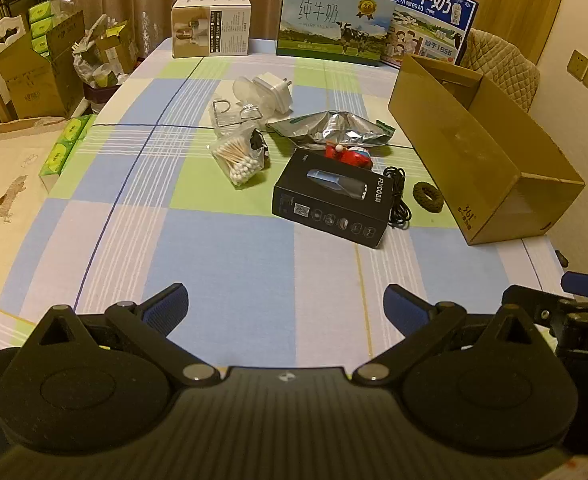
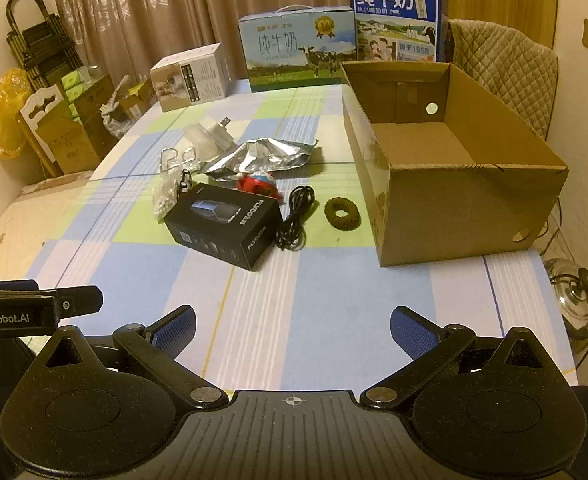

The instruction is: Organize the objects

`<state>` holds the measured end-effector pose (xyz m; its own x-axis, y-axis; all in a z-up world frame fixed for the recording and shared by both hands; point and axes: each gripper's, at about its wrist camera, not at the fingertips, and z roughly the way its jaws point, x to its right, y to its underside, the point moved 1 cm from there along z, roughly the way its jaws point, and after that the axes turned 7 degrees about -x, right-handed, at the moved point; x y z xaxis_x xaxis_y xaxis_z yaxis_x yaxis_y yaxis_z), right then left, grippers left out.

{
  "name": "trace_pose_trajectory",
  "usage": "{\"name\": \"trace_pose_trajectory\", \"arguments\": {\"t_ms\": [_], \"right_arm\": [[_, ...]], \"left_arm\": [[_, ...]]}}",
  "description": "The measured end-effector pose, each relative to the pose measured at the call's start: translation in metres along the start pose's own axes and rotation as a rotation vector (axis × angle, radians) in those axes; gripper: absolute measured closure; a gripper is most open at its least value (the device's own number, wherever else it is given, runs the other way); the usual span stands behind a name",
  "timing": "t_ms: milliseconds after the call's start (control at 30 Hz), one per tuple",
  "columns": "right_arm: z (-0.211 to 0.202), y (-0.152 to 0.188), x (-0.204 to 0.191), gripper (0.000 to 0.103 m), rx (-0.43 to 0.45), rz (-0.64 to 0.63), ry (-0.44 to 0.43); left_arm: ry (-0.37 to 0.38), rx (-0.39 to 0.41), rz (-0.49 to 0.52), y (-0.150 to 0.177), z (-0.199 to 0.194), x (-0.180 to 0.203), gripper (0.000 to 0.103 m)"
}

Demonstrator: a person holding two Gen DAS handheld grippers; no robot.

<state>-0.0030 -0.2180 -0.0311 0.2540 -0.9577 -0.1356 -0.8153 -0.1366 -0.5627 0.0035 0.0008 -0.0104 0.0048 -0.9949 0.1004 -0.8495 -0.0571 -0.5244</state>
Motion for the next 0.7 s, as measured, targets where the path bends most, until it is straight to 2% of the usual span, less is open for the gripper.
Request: {"name": "trace_pose_trajectory", "arguments": {"t_ms": [700], "right_arm": [[0.0072,0.0041,-0.0087,0.002,0.001,0.023,0.020]], "left_arm": [[0.007,-0.005,0.021,0.0001,-0.0034,-0.0082,0.001]]}}
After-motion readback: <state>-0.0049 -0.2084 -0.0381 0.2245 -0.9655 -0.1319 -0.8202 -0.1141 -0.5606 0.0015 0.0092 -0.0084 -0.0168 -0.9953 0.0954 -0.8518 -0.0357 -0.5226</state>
